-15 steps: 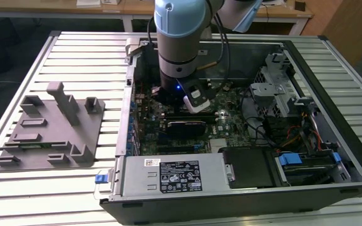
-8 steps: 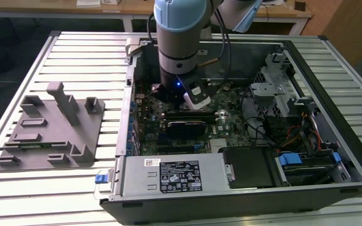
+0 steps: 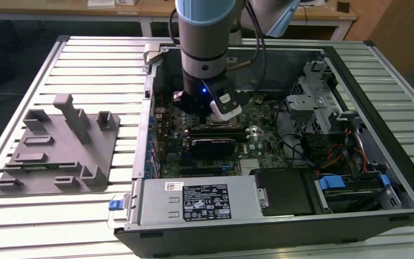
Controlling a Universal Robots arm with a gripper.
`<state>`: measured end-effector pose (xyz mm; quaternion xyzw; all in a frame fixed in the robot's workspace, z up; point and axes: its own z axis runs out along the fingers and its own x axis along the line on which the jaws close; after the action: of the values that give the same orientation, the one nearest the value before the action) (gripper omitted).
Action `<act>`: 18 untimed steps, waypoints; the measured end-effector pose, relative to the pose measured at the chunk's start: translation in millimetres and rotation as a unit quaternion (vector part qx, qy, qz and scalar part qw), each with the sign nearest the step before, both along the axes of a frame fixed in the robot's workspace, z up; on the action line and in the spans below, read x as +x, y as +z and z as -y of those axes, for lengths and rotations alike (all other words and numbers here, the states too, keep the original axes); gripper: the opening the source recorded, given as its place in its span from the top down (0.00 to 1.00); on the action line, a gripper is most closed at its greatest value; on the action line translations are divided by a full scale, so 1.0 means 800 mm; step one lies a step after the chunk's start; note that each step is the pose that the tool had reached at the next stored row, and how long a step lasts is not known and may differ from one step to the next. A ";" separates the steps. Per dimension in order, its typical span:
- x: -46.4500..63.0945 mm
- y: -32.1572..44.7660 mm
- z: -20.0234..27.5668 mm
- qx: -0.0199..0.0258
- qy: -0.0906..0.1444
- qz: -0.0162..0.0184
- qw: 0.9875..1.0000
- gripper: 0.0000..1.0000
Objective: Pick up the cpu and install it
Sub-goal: 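Install the second cpu locking lever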
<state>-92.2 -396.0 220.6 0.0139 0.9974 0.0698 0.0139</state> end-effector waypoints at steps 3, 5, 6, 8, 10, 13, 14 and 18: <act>0.000 0.0017 -0.0001 -0.005 -0.003 0.000 1.000 0.89; 0.000 0.0017 -0.0001 -0.005 -0.003 0.000 1.000 0.89; 0.000 0.0018 -0.0001 -0.005 -0.003 0.000 1.000 0.89; 0.000 0.0018 -0.0001 -0.005 -0.003 0.000 1.000 0.89; 0.005 0.0018 -0.0002 -0.005 -0.003 0.000 1.000 0.89; 0.019 0.0017 -0.0001 -0.005 -0.003 0.000 1.000 0.89; 0.023 0.0018 -0.0001 -0.005 -0.003 0.000 1.000 0.89; 0.036 0.0018 -0.0003 -0.005 -0.003 0.000 1.000 0.89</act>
<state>-63.7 -395.8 222.0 0.0164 0.9977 0.0644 0.0140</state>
